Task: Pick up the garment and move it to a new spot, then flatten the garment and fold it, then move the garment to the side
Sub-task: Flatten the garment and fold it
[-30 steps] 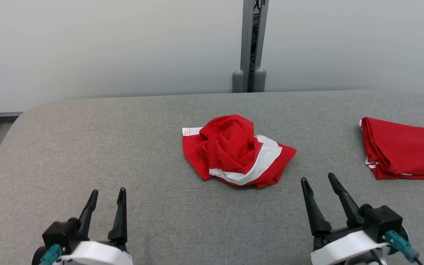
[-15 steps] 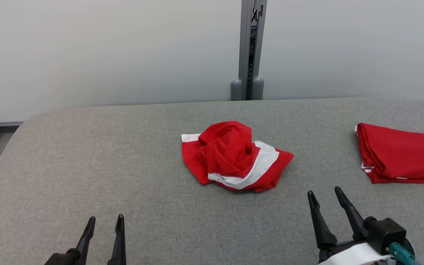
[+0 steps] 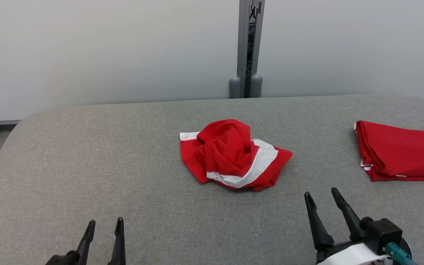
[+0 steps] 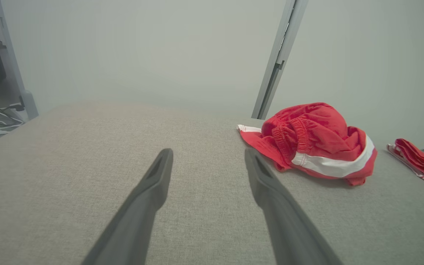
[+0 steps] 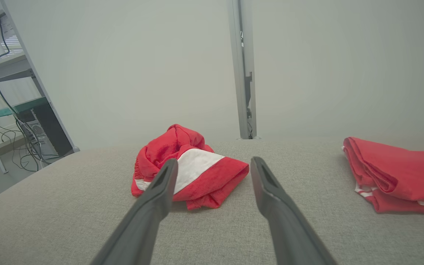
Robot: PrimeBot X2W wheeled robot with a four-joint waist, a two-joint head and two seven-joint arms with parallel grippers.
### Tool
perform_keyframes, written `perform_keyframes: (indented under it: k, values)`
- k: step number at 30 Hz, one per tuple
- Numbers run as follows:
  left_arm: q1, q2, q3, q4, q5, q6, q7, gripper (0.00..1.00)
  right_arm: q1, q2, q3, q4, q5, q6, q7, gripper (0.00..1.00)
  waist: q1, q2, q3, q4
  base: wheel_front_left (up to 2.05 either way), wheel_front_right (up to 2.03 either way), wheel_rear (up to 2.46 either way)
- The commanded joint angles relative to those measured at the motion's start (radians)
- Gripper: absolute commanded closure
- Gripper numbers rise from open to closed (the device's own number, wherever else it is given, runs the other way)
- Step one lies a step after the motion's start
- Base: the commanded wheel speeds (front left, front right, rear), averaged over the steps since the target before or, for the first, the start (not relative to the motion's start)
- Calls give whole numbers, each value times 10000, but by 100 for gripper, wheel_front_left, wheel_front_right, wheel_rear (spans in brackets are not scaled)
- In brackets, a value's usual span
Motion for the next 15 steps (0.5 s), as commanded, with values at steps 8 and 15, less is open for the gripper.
perform_keyframes:
  k: [8,15]
  values:
    - [-299,26,-140,288,-142,-23,-34,0,-223,-61,84,18,13,2,-14,0,0,0,297,-33,0,0,0]
    - [-834,32,-398,608,-143,-301,-33,0,-399,-61,173,-41,-59,2,-14,0,0,0,652,-129,0,0,0]
